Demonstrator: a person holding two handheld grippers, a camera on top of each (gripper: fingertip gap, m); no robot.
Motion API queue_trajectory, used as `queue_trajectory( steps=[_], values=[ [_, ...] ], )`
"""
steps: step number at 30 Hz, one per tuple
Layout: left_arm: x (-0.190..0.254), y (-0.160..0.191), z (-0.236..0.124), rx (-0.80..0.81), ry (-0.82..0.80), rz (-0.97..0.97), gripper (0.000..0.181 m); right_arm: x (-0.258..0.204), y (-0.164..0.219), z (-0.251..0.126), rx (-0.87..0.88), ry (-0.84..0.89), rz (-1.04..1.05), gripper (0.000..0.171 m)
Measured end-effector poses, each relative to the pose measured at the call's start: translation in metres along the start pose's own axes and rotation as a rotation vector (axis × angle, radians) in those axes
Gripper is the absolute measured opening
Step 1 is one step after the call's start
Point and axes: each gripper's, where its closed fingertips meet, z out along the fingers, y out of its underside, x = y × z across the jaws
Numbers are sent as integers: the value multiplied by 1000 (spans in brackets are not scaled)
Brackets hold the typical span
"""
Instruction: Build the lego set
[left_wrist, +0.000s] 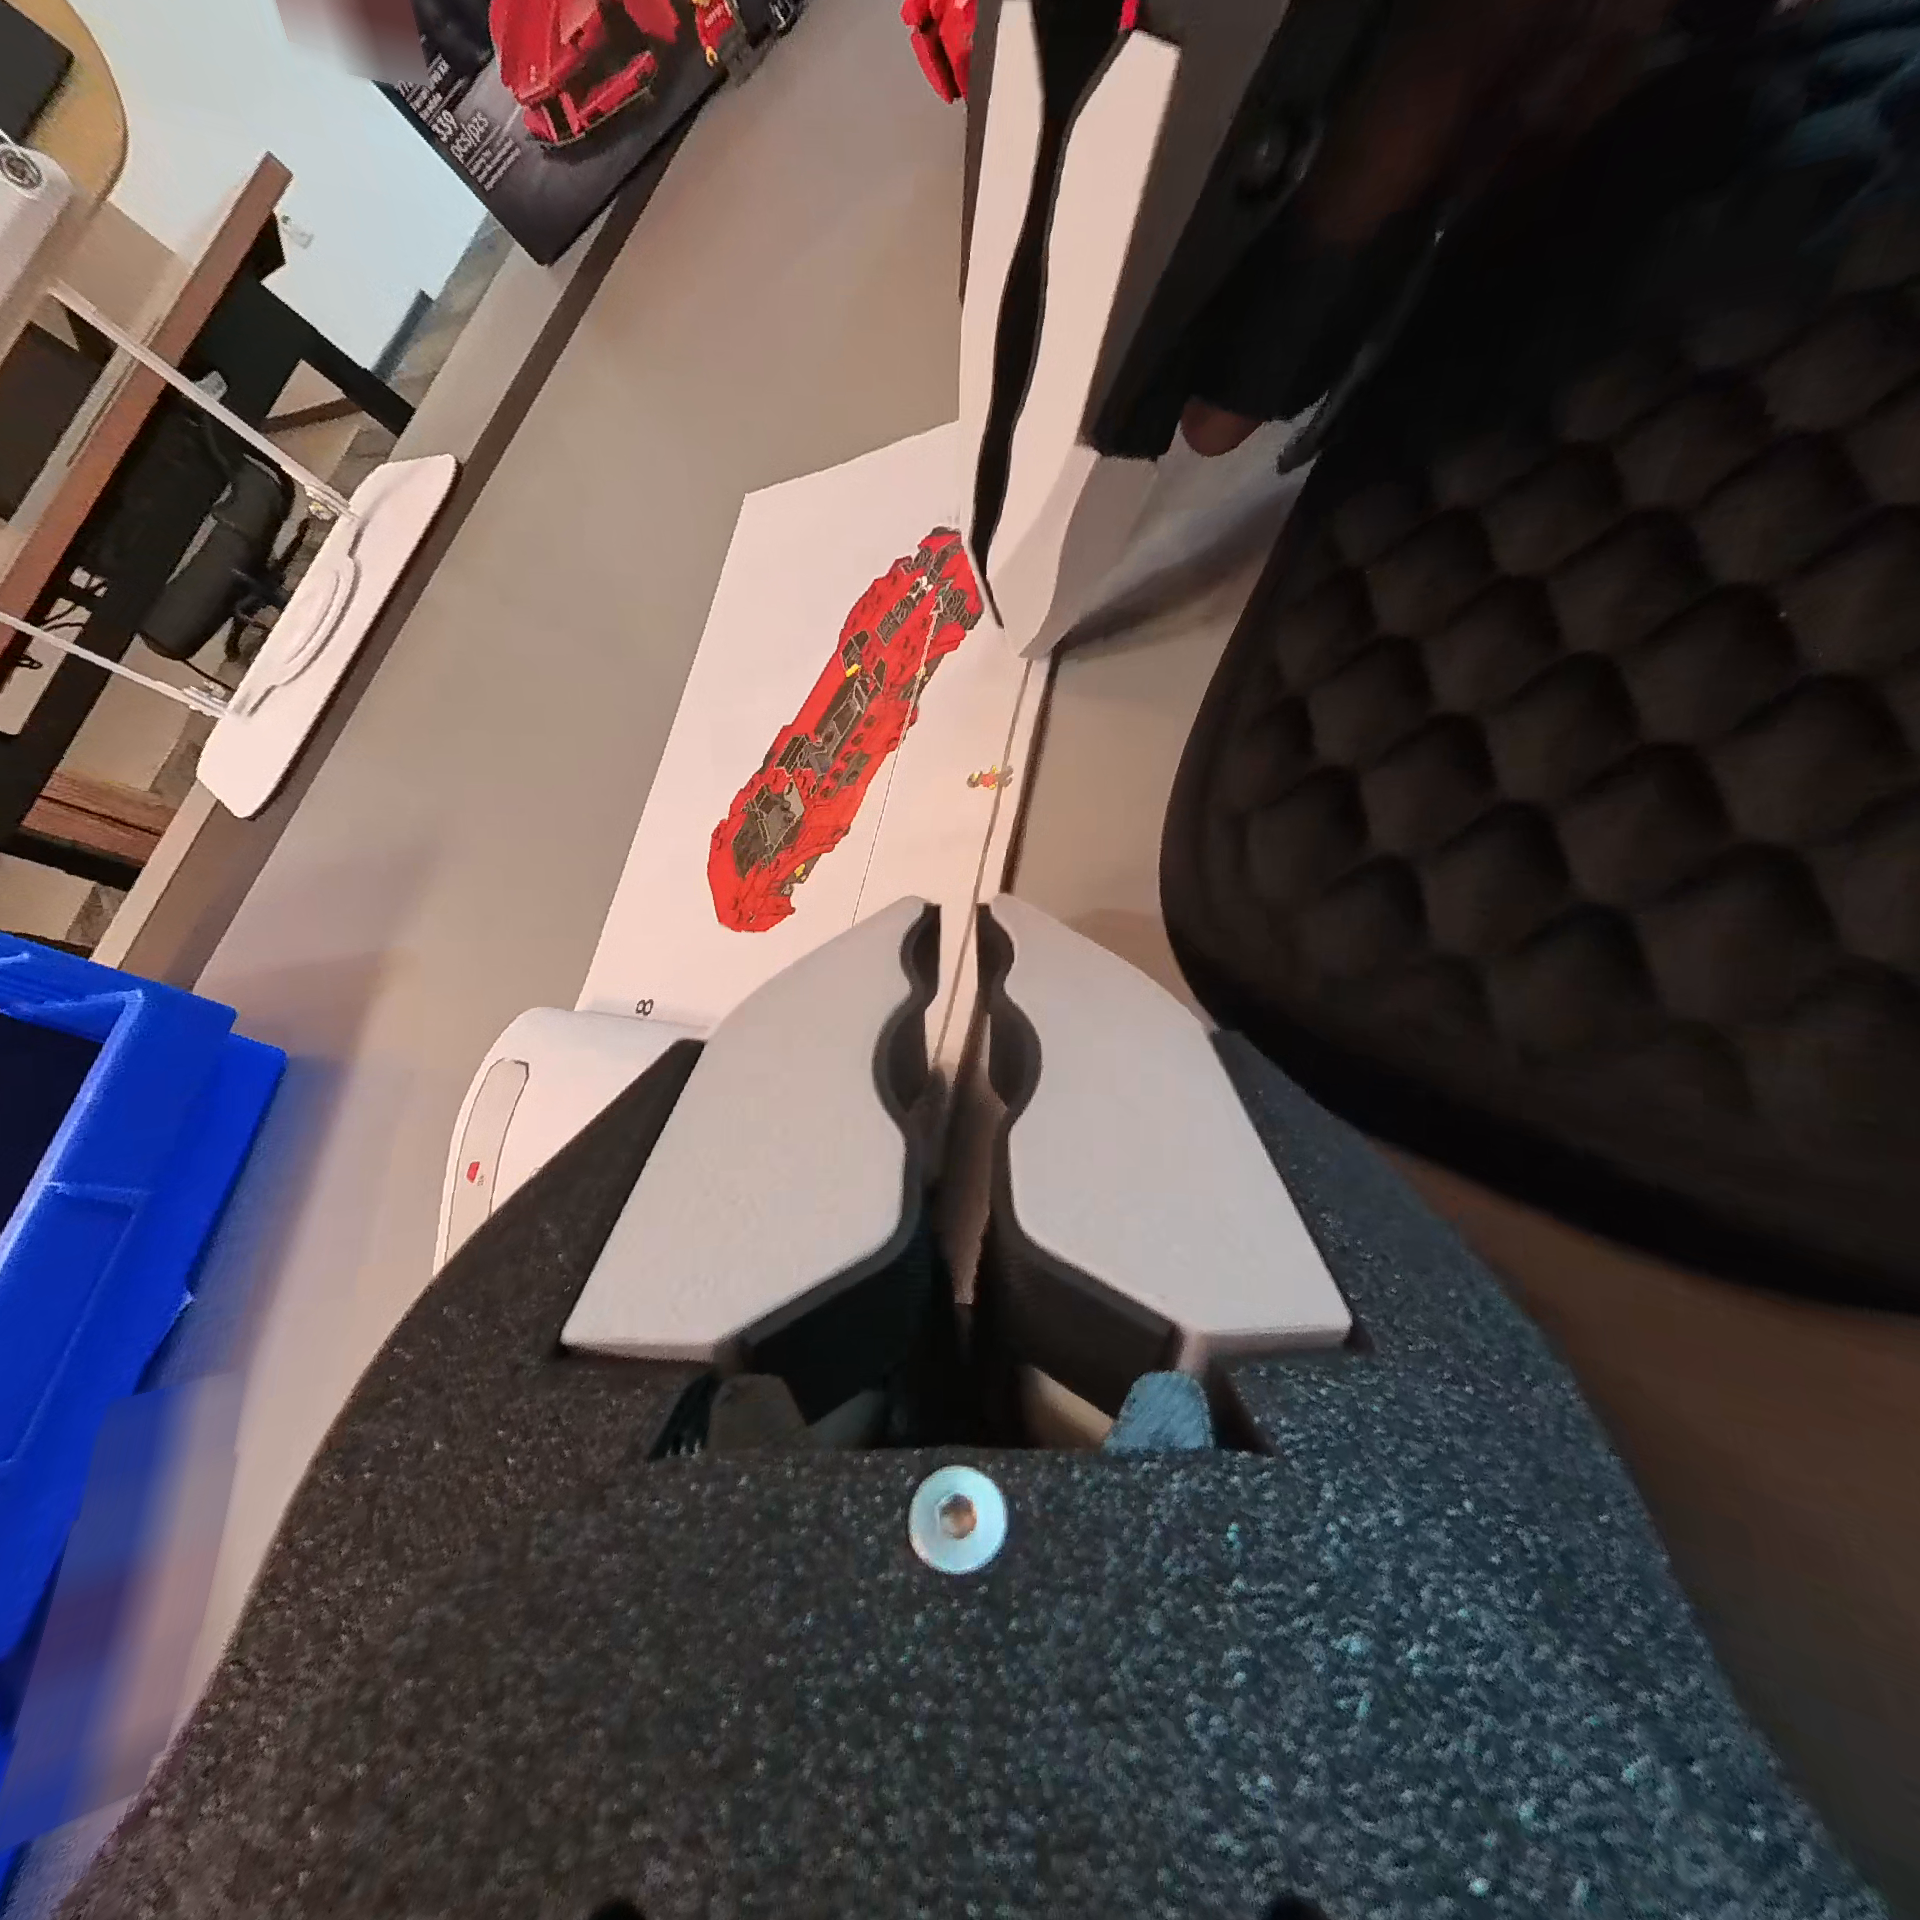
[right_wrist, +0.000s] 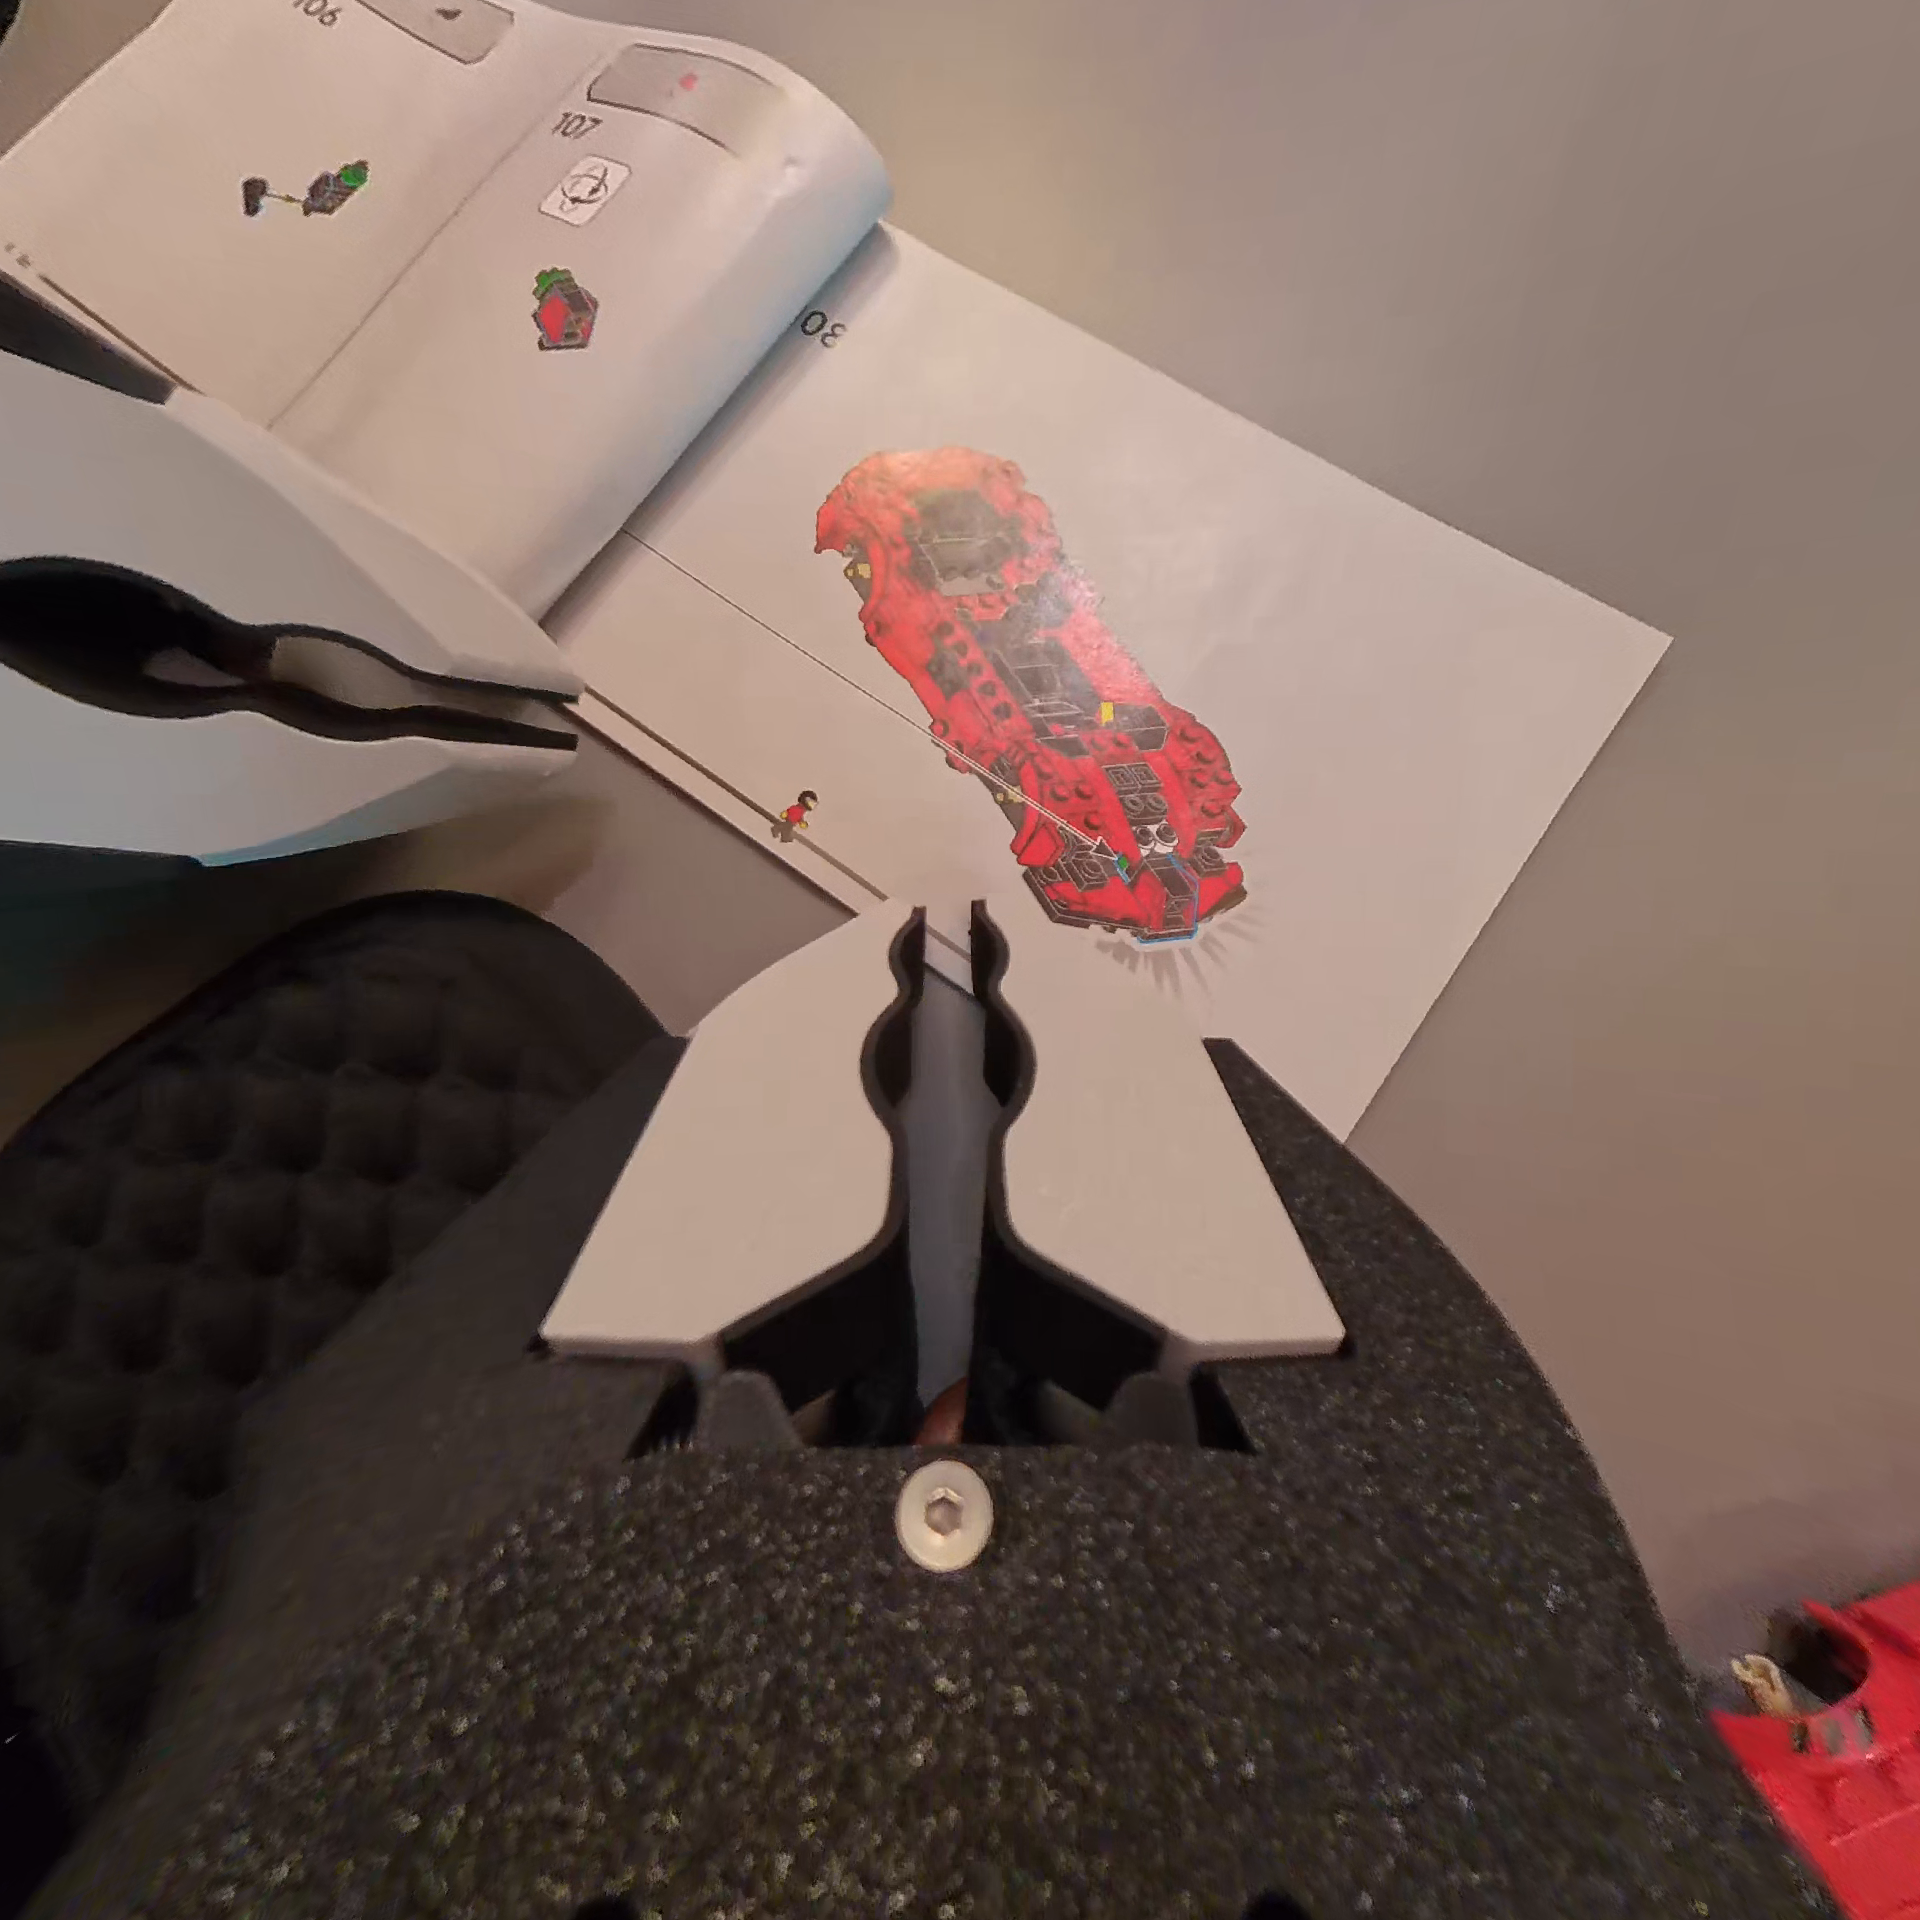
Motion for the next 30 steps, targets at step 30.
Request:
queue_trajectory(
  steps=[30],
  values=[
    [0, 11, 6, -74, -27, 68, 7, -10, -24, -15, 116, 417, -402, 5]
  ],
)
